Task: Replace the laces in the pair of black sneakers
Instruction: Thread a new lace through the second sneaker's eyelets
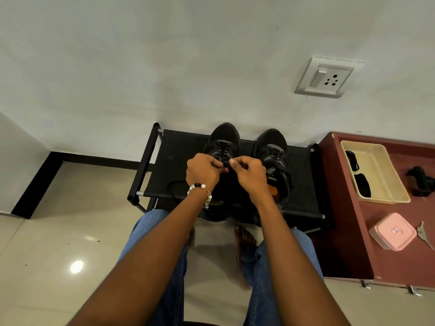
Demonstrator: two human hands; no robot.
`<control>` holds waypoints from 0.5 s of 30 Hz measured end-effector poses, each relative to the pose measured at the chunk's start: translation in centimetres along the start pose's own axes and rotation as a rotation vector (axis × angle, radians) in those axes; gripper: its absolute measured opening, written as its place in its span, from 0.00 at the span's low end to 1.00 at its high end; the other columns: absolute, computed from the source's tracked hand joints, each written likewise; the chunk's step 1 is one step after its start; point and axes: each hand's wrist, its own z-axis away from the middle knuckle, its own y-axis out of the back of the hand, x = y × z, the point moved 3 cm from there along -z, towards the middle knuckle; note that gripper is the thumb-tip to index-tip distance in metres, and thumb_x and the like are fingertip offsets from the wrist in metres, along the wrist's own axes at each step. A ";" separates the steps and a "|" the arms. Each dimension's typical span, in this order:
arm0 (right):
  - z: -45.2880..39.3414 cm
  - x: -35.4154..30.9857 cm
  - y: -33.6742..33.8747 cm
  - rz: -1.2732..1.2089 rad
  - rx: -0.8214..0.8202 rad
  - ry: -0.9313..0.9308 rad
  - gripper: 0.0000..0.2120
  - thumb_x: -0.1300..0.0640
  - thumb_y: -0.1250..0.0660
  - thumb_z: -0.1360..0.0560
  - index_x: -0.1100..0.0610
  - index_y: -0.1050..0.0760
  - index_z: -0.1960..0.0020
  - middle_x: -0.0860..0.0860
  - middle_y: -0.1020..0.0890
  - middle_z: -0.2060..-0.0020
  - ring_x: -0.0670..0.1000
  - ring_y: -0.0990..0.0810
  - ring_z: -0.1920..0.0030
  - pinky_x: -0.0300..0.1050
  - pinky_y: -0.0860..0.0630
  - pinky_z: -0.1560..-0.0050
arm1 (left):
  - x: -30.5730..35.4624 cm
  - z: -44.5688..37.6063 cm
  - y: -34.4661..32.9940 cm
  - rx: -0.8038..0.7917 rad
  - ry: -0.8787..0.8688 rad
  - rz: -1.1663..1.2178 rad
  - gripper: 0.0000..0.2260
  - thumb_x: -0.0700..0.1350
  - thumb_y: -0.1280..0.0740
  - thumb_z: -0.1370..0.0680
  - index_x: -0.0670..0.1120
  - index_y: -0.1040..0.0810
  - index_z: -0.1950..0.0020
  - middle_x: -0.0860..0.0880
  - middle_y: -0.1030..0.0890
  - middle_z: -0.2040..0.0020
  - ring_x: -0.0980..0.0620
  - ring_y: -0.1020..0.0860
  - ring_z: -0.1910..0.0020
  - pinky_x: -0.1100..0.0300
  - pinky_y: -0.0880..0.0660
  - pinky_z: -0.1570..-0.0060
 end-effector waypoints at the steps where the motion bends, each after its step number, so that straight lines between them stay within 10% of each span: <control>1: -0.2 0.2 -0.3 -0.023 0.027 -0.019 0.07 0.55 0.32 0.22 0.56 0.17 0.50 0.49 0.16 0.57 0.45 0.19 0.52 0.44 0.22 0.47 | 0.0 0.0 0.0 0.006 -0.024 -0.013 0.05 0.47 0.22 0.32 0.51 0.16 0.62 0.53 0.17 0.60 0.55 0.20 0.60 0.63 0.25 0.65; 10: -0.9 0.5 -1.5 -0.085 0.093 -0.125 0.07 0.57 0.39 0.19 0.57 0.23 0.52 0.51 0.20 0.59 0.48 0.22 0.56 0.42 0.27 0.57 | 0.3 0.4 0.5 0.003 -0.189 -0.090 0.12 0.46 0.21 0.34 0.52 0.22 0.57 0.57 0.23 0.65 0.58 0.23 0.63 0.61 0.24 0.59; 15: -1.2 -1.3 0.8 -0.958 0.245 -0.116 0.10 0.59 0.49 0.15 0.56 0.32 0.52 0.55 0.21 0.65 0.52 0.20 0.64 0.52 0.20 0.51 | -0.2 0.7 0.9 0.008 -0.224 -0.121 0.15 0.45 0.21 0.34 0.53 0.22 0.53 0.55 0.22 0.58 0.57 0.23 0.58 0.52 0.23 0.53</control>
